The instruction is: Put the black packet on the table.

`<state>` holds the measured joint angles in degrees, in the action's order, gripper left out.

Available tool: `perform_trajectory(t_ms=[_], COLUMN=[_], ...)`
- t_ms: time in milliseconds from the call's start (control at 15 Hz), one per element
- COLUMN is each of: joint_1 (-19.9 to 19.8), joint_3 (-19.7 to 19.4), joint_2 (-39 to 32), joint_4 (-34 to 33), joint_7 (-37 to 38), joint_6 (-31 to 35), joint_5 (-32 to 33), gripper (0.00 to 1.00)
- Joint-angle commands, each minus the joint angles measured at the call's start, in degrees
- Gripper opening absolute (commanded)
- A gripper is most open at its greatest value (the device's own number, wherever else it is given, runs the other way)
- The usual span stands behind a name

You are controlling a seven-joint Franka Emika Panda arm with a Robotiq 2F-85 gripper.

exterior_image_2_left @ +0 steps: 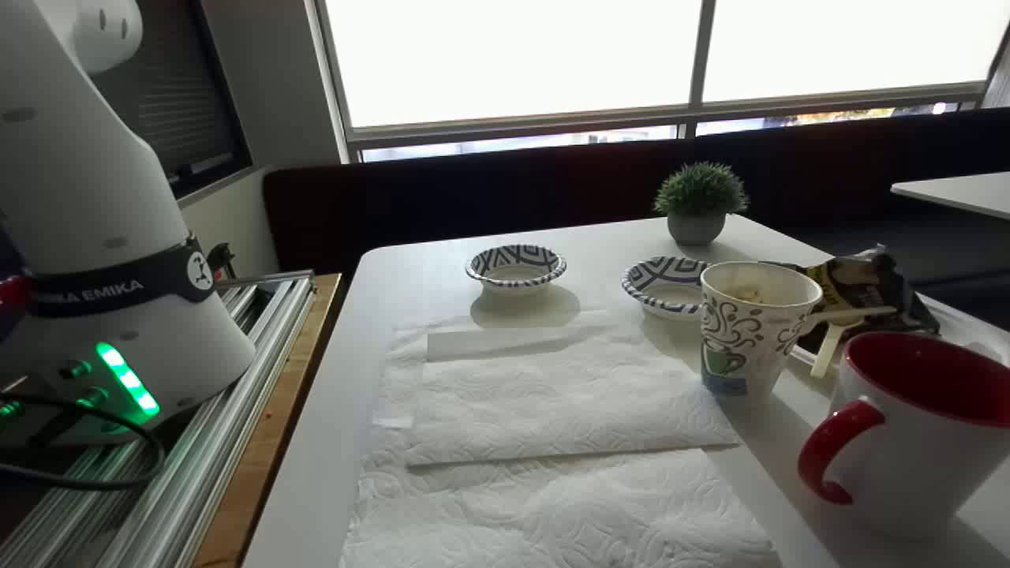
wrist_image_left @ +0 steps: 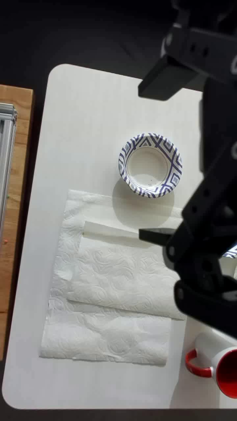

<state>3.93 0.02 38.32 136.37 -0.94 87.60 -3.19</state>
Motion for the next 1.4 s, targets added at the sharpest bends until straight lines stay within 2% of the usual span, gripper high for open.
perform_trajectory(t_ms=[0, 933, 1133, 1333], joint_1=[-0.7, -0.7, -1.4, -2.1], joint_3=[0.5, 0.5, -0.4, -1.2], joint_2=[-0.1, -0.1, -5.1, -13.4], joint_4=[-0.1, -0.1, -1.6, -4.5], joint_7=[-0.3, -0.3, -1.1, -2.1], joint_6=[-0.1, -0.1, 8.0, 17.3], joint_5=[-0.2, -0.2, 0.2, 0.7], gripper=[1.0, 1.0, 1.0, 1.0])
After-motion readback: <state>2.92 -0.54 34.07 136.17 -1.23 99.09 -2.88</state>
